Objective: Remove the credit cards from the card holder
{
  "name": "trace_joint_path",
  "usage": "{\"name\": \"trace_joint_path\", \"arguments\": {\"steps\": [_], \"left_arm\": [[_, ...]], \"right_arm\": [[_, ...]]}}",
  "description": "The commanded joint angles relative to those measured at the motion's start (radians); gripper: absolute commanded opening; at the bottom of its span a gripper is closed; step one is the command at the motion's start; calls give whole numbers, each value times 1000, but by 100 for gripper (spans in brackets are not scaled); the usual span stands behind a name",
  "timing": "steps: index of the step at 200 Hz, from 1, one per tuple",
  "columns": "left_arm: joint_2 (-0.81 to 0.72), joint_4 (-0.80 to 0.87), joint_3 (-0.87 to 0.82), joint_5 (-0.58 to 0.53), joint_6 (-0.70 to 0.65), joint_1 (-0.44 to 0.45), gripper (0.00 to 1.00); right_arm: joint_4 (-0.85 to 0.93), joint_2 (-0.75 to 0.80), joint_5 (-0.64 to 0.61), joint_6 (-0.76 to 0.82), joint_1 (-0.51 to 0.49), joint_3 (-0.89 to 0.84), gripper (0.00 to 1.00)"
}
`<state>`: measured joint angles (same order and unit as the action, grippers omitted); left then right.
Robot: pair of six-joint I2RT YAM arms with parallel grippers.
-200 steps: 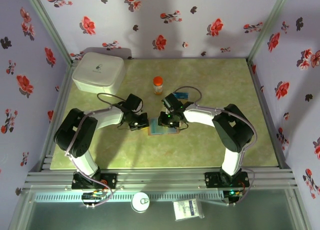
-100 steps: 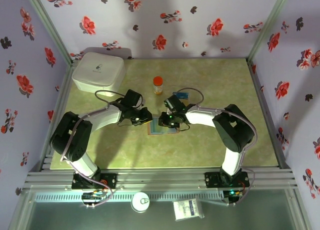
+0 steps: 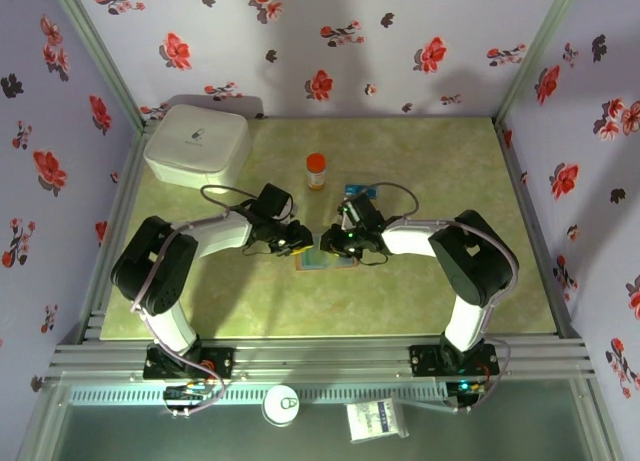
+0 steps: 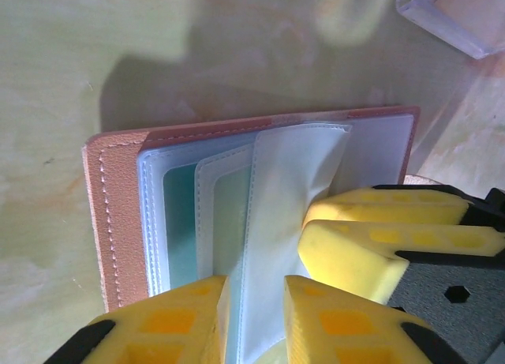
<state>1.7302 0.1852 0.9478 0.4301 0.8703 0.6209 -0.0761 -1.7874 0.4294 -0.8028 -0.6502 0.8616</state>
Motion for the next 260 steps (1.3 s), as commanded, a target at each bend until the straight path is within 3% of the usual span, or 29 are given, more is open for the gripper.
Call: {"name": "trace_joint_path", "arguments": {"steps": [1,91,161,260], "left_arm": [[24,-3,29,4,17,8,25],[54,-39,34,19,38,19,27],[40,-66,29,27,56,20,19],[21,-1,115,28,49,36,20]], "right_arm": [[-31,9,14,-26,17,-39,23],[-126,-9,65,-56,29,-84,23],[-131,25,71,-58,30,-91,23],[59,237,-35,27,71,-88,27]]}}
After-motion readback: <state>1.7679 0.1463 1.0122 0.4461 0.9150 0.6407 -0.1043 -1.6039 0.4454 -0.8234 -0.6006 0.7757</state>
